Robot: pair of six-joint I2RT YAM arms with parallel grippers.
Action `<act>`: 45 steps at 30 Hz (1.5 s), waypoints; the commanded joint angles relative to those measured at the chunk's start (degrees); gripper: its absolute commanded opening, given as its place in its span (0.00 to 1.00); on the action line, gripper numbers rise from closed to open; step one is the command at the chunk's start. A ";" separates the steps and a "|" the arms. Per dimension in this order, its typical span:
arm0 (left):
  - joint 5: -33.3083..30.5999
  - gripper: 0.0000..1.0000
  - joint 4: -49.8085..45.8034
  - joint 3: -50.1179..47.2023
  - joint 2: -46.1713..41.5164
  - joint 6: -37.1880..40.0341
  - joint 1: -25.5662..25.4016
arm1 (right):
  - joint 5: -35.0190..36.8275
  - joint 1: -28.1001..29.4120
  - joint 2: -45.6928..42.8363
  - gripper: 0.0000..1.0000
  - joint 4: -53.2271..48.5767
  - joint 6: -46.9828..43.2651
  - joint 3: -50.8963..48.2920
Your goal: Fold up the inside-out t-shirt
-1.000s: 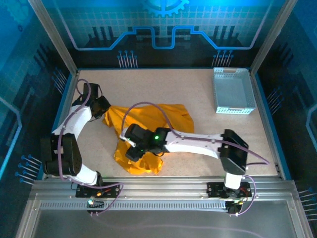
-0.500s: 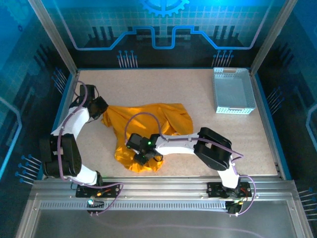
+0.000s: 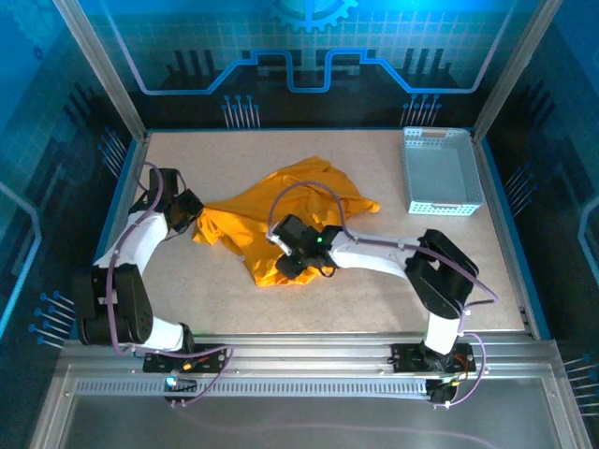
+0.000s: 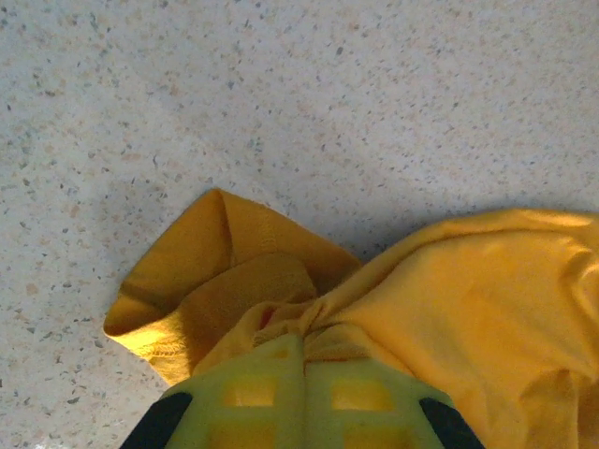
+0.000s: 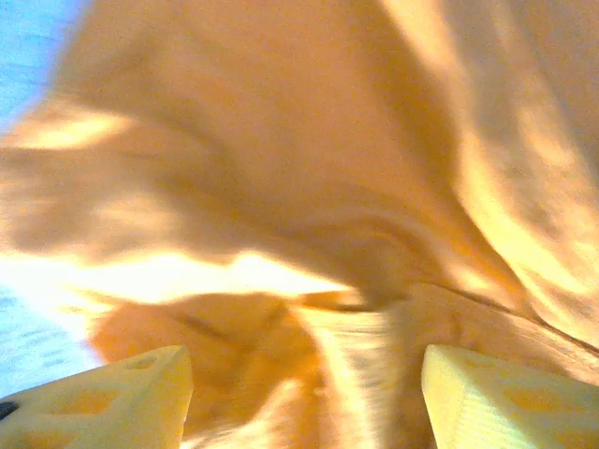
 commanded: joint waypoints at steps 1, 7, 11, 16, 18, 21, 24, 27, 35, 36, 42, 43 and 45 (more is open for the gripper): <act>2.33 0.00 -0.14 1.10 2.14 0.13 0.62 | -1.32 2.66 -3.93 0.64 0.95 -4.84 -0.74; 2.64 0.00 0.08 1.24 2.75 0.09 0.56 | -4.31 4.74 0.73 0.50 -1.64 -3.58 1.51; 2.63 0.00 -0.19 1.51 2.73 0.30 0.62 | -5.45 4.45 3.64 0.47 -1.22 -1.52 1.41; 2.57 0.00 -0.45 1.73 2.46 0.39 0.61 | -5.81 3.50 6.15 0.46 -1.48 0.69 1.87; 2.64 0.00 -0.39 1.72 2.41 0.32 0.60 | -4.96 3.23 7.02 0.47 -1.58 1.54 1.87; 2.77 0.00 -0.44 1.74 2.23 0.31 0.60 | -5.37 2.95 7.87 0.42 -1.25 2.00 1.43; 2.64 0.00 -0.51 1.75 2.01 0.33 0.61 | -4.90 2.94 7.07 0.26 -0.97 2.03 0.87; 2.26 0.00 -0.65 1.83 1.81 0.43 0.56 | -2.76 2.95 4.14 0.09 -0.37 2.14 -0.52; 2.24 0.00 -1.94 3.64 2.58 1.65 -0.62 | 7.75 3.19 -14.24 0.00 0.40 0.40 -8.50; 2.35 0.00 -2.28 4.04 2.95 2.05 -1.45 | 9.98 2.85 -17.21 0.00 0.12 0.52 -9.67; 3.25 0.00 -2.23 3.95 3.47 3.82 -6.41 | 13.18 -6.31 -34.56 0.00 -1.41 5.60 -17.68; 3.60 0.00 -1.98 3.84 3.41 4.32 -7.12 | 11.53 -8.64 -37.51 0.00 -1.12 6.47 -19.51; 4.36 0.00 -1.94 4.08 3.58 6.32 -9.13 | 7.45 -13.33 -42.94 0.00 -0.11 8.17 -22.65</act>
